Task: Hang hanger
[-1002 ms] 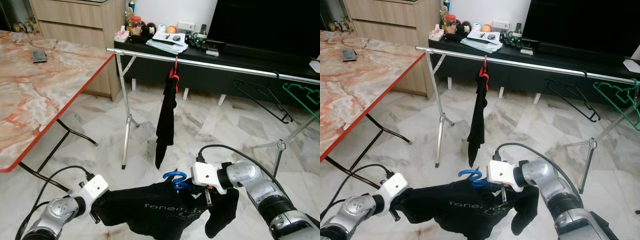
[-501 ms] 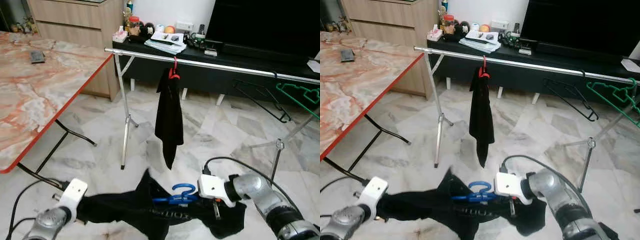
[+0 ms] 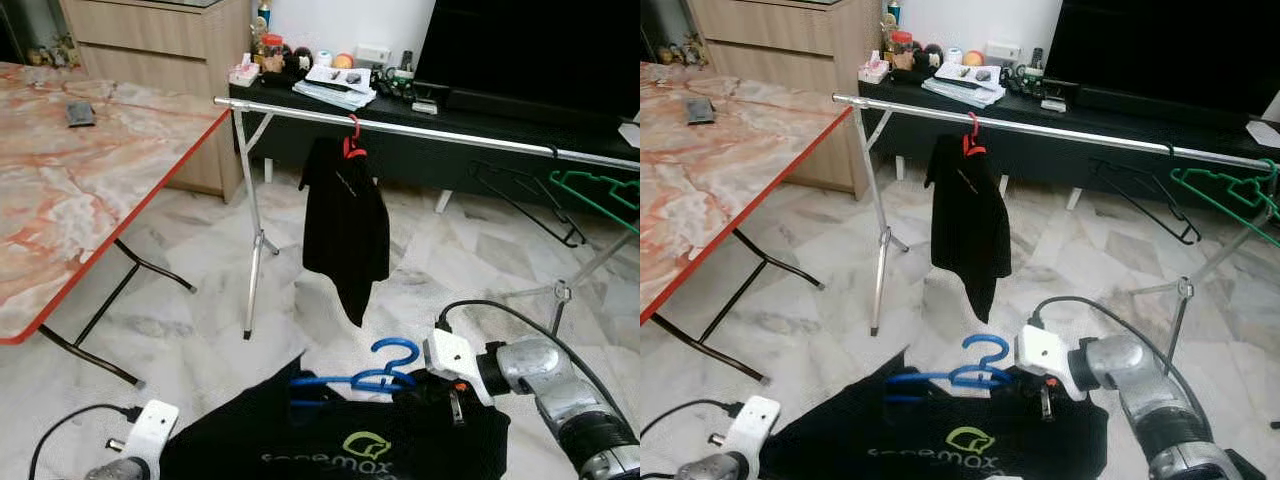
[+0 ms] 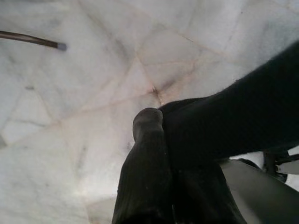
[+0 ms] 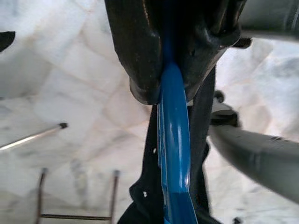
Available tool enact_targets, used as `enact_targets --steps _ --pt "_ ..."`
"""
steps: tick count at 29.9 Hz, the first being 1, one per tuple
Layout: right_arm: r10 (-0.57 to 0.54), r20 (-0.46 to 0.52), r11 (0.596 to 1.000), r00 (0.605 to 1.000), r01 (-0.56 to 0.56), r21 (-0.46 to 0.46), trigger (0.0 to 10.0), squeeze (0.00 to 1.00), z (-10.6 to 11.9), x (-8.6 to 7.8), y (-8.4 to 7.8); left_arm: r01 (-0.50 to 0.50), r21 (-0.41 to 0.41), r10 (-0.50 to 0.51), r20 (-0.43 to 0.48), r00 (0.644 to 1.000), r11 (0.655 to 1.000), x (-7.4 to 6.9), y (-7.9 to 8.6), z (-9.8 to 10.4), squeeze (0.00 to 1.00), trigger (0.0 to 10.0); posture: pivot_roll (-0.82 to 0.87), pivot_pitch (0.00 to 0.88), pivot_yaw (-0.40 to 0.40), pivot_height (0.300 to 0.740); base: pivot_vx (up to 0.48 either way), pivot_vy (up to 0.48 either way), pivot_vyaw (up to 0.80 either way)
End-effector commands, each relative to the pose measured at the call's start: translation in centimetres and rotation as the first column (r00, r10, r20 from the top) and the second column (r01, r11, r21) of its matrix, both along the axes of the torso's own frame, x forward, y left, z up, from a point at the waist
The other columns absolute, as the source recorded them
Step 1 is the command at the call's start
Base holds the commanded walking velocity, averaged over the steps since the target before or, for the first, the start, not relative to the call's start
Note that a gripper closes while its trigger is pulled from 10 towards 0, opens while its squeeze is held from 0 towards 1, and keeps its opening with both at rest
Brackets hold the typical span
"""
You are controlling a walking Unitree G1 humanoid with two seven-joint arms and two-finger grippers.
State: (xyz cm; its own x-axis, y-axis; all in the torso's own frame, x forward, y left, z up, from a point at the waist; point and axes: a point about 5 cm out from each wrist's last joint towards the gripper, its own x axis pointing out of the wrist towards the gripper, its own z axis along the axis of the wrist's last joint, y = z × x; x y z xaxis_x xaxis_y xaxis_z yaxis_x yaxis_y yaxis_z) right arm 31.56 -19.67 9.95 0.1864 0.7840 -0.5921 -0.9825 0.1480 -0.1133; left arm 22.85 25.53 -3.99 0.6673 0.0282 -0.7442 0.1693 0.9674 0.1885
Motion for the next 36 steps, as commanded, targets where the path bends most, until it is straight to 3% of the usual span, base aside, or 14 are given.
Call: enact_targets --steps 1,4,7,10,14,18,22,25,26,27,28,29,35,36 --pt "-0.183 0.108 0.982 0.977 0.178 0.054 10.0 0.00 3.2 1.2 -3.7 -0.102 0.089 0.114 -0.139 0.984 0.991 -3.4 2.9 -1.2 0.00 0.0 0.10 0.085 -0.093 0.740 0.000 0.000 0.00" --pt "-0.215 0.109 0.965 0.970 0.194 0.176 10.0 0.00 3.7 1.5 -2.8 -0.075 0.068 0.087 -0.195 0.977 0.995 -4.1 2.3 -1.9 0.00 0.0 0.11 0.086 -0.094 0.740 0.000 0.000 0.00" --pt "-0.110 0.018 0.947 0.994 0.099 0.305 10.0 0.00 4.5 0.6 -1.8 -0.091 0.065 0.104 -0.240 0.965 0.994 -5.0 2.2 -2.4 0.00 0.0 0.11 0.088 -0.089 0.740 0.000 0.000 0.00" --pt "-0.165 0.082 0.959 0.983 0.140 0.248 10.0 0.00 4.8 1.3 -2.5 -0.136 0.097 0.156 -0.254 0.954 0.986 -5.7 2.6 -2.6 0.00 0.0 0.11 0.087 -0.089 0.740 0.000 0.000 0.00" --pt "-0.279 0.144 0.928 0.949 0.228 0.295 10.0 0.00 6.1 2.5 -3.0 -0.148 0.088 0.168 -0.316 0.934 0.985 -6.7 2.4 -3.1 0.00 0.0 0.11 0.085 -0.092 0.740 0.000 0.000 0.00" --pt "-0.344 0.131 0.871 0.930 0.264 0.415 10.0 0.00 7.8 3.0 -2.8 -0.085 -0.004 0.076 -0.396 0.915 0.996 -7.5 1.0 -3.9 0.00 0.0 0.11 0.085 -0.092 0.740 0.000 0.000 0.00" --pt "-0.437 0.205 0.867 0.876 0.350 0.354 10.0 0.00 7.2 3.8 -3.1 -0.028 0.000 0.025 -0.401 0.916 1.000 -7.3 0.9 -3.8 0.00 0.0 0.11 0.085 -0.091 0.740 0.000 0.000 0.00" --pt "-0.383 0.142 0.911 0.913 0.347 0.224 10.0 0.00 4.9 3.2 -2.9 -0.043 0.045 0.056 -0.348 0.936 0.998 -6.6 1.5 -3.4 0.00 0.0 0.11 0.085 -0.094 0.740 0.000 0.000 0.00" --pt "-0.255 0.099 0.964 0.962 0.245 0.102 10.0 0.00 3.2 1.9 -2.5 -0.043 0.080 0.063 -0.276 0.959 0.996 -5.6 1.8 -2.8 0.00 0.0 0.11 0.084 -0.096 0.740 0.000 0.000 0.00" --pt "-0.255 0.099 0.964 0.962 0.245 0.102 10.0 0.00 3.2 1.9 -2.5 -0.043 0.080 0.063 -0.276 0.959 0.996 -5.6 1.8 -2.8 0.00 0.0 0.11 0.084 -0.096 0.740 0.000 0.000 0.00" --pt "-0.109 0.034 0.994 0.993 0.110 -0.016 10.0 0.00 1.3 0.2 -2.1 -0.044 0.107 0.062 -0.172 0.983 0.993 -4.2 2.0 -2.0 0.00 0.0 0.11 0.085 -0.096 0.740 0.000 0.000 0.00" --pt "-0.061 -0.010 0.997 0.998 0.060 -0.055 10.0 0.00 0.2 -0.5 -1.8 -0.046 0.123 0.055 -0.077 0.996 0.991 -2.9 2.1 -1.1 0.00 0.0 0.12 0.084 -0.098 0.740 0.000 0.000 0.00" --pt "-0.051 -0.068 0.999 0.996 0.050 -0.021 10.0 0.00 -0.9 -0.8 -0.8 0.004 0.124 -0.014 0.074 0.997 0.992 -0.3 1.6 0.6 0.00 0.4 0.12 0.081 -0.099 0.740 0.000 0.000 0.00" --pt "-0.046 -0.067 0.999 0.997 0.044 -0.023 10.0 0.00 -0.9 -0.8 -0.7 0.013 0.143 -0.024 0.078 0.997 0.990 -0.1 1.7 0.8 0.00 4.0 0.12 0.081 -0.099 0.740 0.000 0.000 0.00"
